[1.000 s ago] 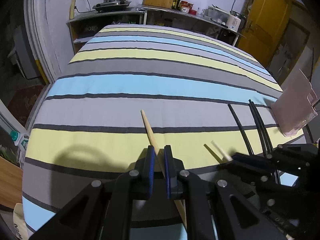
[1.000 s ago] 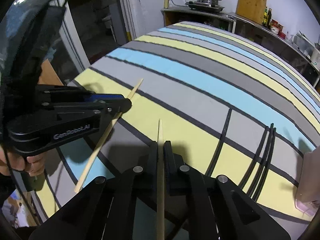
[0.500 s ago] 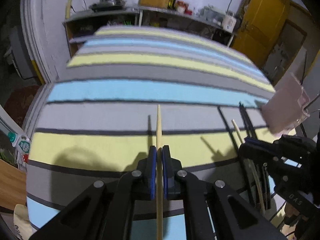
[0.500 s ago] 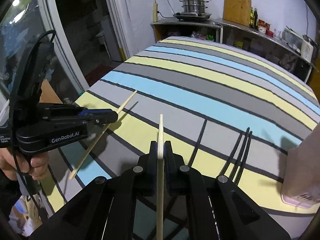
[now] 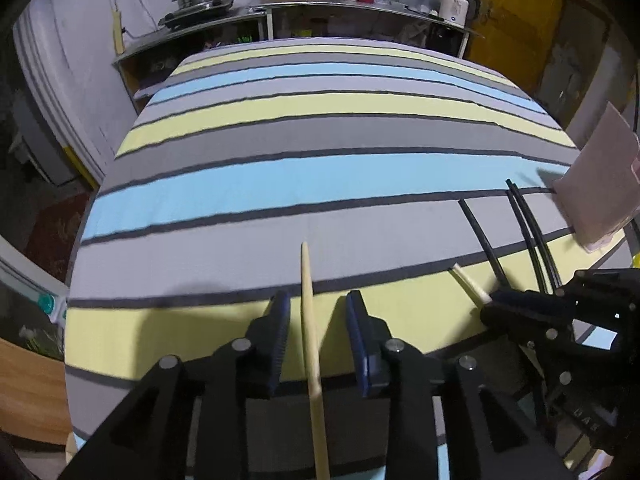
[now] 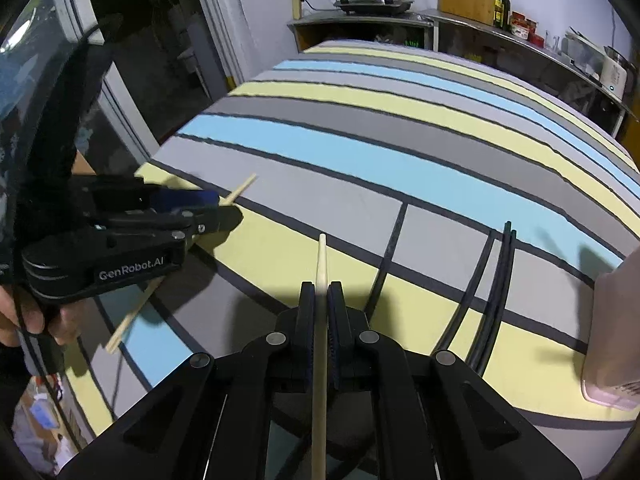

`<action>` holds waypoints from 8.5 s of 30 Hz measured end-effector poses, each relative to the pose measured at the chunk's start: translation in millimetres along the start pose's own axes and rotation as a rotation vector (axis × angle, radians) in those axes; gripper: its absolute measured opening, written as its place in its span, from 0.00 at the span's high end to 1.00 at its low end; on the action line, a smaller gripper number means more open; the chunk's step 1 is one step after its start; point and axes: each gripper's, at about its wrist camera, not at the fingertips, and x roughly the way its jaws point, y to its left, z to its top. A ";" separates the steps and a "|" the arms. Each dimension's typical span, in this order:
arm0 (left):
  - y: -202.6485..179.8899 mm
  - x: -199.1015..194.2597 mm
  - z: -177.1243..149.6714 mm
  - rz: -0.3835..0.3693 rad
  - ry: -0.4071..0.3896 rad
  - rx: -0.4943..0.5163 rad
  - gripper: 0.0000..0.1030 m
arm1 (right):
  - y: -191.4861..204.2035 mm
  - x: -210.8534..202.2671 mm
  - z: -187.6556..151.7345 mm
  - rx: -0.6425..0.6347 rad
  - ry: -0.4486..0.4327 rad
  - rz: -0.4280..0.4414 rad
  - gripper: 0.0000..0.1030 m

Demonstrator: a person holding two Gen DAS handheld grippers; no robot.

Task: Organize utensils
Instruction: 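Lift the wooden chopsticks with both tools and carry them over the pink basket, then lower the wooden chopsticks into the pink basket and open both tools, then move both open tools back to the remaining black chopsticks, then close the left tool on a black chopstick while the right tool grasps another, then lift the black chopsticks with both tools and carry them over the pink basket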

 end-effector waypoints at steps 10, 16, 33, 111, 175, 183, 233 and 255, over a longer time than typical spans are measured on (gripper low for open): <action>4.9 -1.8 -0.5 0.004 -0.011 -0.006 0.85 | 3.7 7.7 7.4 -0.036 0.013 -0.021 0.93; 5.2 -1.3 2.0 0.004 -0.006 0.004 0.93 | 0.9 10.3 10.4 -0.021 0.019 -0.009 0.93; -8.9 -99.1 9.7 -0.090 -0.175 0.041 0.94 | -1.5 -86.8 14.1 0.006 -0.184 -0.007 0.94; -215.6 -130.7 109.3 -0.476 -0.347 0.165 0.92 | -161.5 -253.8 -46.7 0.384 -0.546 -0.311 0.92; -92.6 -13.6 -21.3 -0.250 -0.120 -0.108 0.81 | -58.5 -160.0 -120.0 0.335 -0.313 -0.135 0.76; -98.3 -2.3 -14.9 -0.189 -0.135 -0.073 0.85 | -62.4 -144.8 -111.0 0.336 -0.294 -0.119 0.76; -15.8 -6.7 -18.8 -0.093 -0.111 -0.180 0.92 | -50.5 -28.5 -16.3 0.244 -0.095 -0.118 0.94; -21.4 -140.7 -5.7 -0.241 -0.332 -0.141 0.95 | -35.0 -170.0 -17.1 0.254 -0.391 -0.059 0.94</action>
